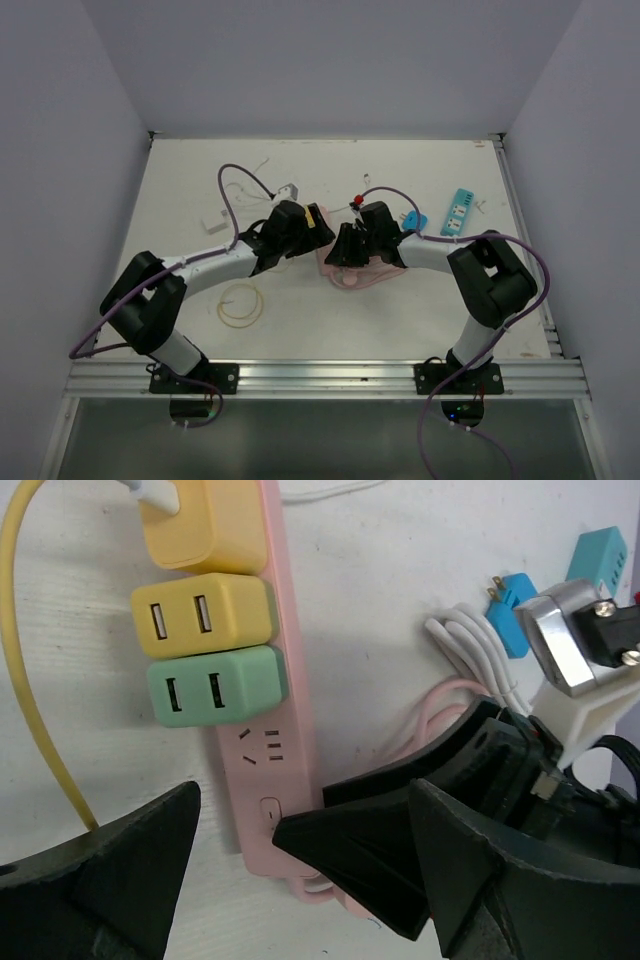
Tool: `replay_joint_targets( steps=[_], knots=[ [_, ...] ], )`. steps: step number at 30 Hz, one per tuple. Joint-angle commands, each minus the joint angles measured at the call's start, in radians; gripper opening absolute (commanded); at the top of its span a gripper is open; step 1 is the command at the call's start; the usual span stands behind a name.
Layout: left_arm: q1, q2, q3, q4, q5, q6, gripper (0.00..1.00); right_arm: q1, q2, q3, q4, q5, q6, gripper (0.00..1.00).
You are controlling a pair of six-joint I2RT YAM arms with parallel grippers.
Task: Pull the plug off the socket
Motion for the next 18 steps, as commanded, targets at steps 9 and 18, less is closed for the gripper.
replay_joint_targets(
  steps=[9, 18],
  knots=[
    [0.09, 0.076, 0.005, 0.103, 0.006, -0.043, 0.87, -0.014, 0.077, -0.083, -0.246, 0.163, -0.109, 0.0],
    [0.176, 0.111, 0.008, 0.154, 0.101, -0.023, 0.85, -0.015, 0.077, -0.086, -0.241, 0.158, -0.111, 0.0]
  ],
)
